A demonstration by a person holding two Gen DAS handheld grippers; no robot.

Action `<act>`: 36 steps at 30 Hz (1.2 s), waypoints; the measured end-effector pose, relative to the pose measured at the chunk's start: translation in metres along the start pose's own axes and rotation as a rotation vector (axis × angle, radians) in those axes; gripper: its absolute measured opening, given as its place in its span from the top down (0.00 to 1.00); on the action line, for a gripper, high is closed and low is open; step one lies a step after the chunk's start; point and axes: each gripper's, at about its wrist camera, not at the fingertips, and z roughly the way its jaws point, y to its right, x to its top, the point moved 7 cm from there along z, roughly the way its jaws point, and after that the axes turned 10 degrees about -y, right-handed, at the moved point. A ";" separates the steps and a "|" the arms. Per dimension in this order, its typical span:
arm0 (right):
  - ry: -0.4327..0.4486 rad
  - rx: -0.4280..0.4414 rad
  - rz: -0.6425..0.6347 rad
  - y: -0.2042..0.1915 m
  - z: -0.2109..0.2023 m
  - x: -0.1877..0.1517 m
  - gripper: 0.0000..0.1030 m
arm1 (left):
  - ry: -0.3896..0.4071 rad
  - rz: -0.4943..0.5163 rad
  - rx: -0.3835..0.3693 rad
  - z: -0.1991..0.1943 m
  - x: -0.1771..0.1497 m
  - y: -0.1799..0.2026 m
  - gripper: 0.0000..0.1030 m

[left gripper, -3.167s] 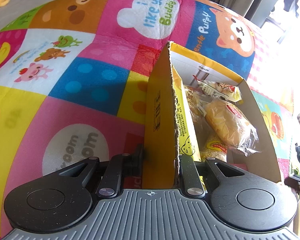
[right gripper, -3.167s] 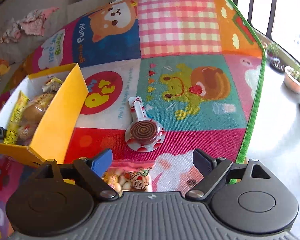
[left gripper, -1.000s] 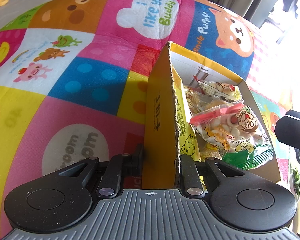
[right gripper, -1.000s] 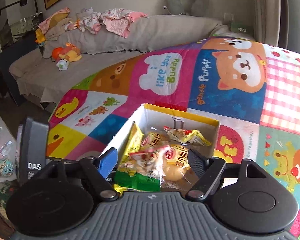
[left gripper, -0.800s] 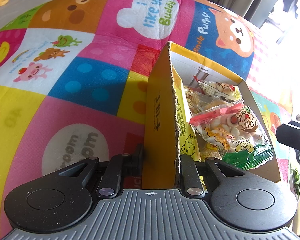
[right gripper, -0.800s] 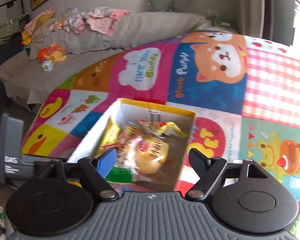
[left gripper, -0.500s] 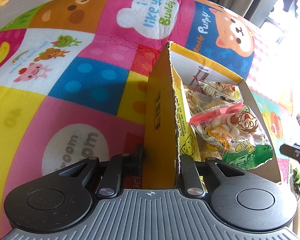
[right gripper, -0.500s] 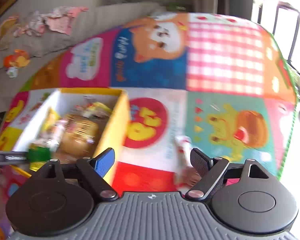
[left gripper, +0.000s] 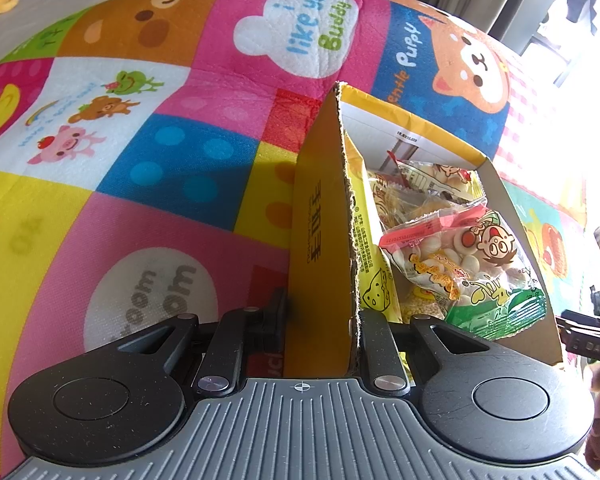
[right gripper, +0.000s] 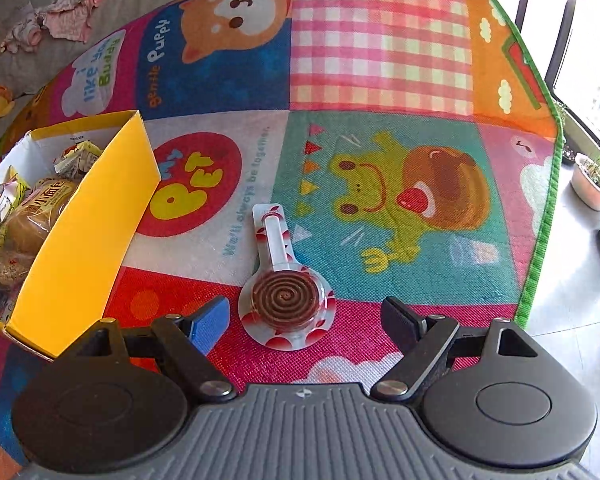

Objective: Organize objects
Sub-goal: 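Move the right tool to the swirl lollipop and grasp its stick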

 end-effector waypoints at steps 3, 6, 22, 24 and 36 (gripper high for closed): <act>-0.002 0.000 -0.005 -0.004 0.010 0.004 0.24 | 0.000 0.000 0.000 0.000 0.000 0.000 0.80; -0.014 0.005 -0.003 -0.005 0.018 0.007 0.38 | 0.001 0.000 0.000 0.000 0.000 0.000 0.80; -0.065 0.078 -0.105 -0.029 -0.017 -0.039 0.48 | 0.001 -0.001 0.000 0.000 0.000 0.000 0.80; -0.053 0.068 -0.108 -0.031 -0.018 -0.037 0.45 | 0.001 -0.001 0.000 0.000 0.000 0.000 0.80; -0.047 0.062 -0.112 -0.038 -0.013 -0.039 0.44 | 0.002 -0.001 0.000 0.000 0.000 0.000 0.80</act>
